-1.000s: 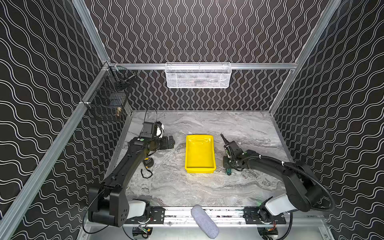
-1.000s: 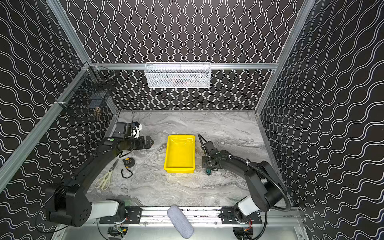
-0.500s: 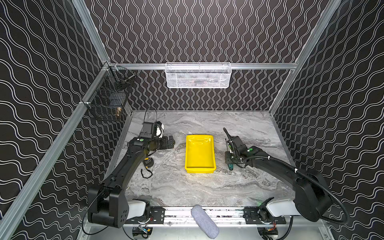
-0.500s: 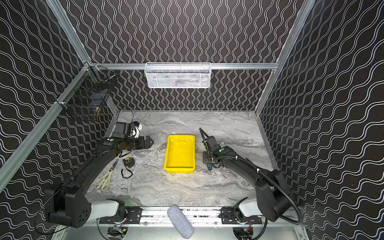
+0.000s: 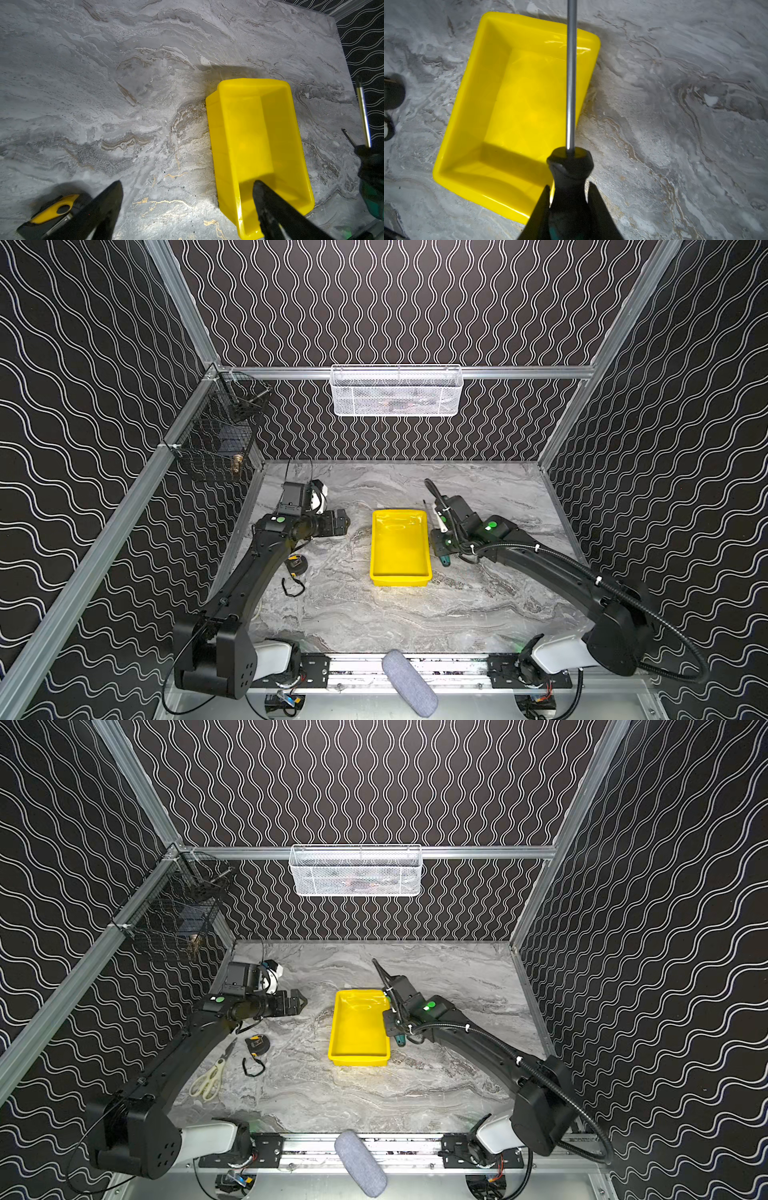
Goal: Put the screwdriver in the bin
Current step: 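Lift the screwdriver with the right gripper and carry it over the bin, then lower the screwdriver into the yellow bin and open the right gripper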
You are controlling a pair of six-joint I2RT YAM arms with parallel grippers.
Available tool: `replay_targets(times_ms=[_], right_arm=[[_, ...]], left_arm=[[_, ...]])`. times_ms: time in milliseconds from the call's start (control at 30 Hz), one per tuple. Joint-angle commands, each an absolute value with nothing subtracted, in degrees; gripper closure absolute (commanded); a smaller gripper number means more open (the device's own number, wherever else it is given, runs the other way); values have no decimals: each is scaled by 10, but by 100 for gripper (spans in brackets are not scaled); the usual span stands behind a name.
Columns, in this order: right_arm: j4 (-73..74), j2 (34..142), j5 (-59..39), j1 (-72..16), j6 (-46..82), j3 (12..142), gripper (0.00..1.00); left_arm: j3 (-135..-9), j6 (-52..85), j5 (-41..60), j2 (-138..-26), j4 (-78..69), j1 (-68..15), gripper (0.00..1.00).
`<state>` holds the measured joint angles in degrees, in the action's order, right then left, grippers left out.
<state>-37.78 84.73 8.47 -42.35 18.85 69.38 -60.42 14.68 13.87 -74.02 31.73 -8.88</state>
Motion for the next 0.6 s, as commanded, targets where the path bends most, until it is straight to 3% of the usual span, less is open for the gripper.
replay_targets(times_ms=[0,567], right_arm=[[-378,878,85,-444,185,721,92],[-300,1038,51,-481,185,762,93]], left_arm=[[-607,145,154,-738,309,-81,1],[-601,161,192,-731,287,-55,1]])
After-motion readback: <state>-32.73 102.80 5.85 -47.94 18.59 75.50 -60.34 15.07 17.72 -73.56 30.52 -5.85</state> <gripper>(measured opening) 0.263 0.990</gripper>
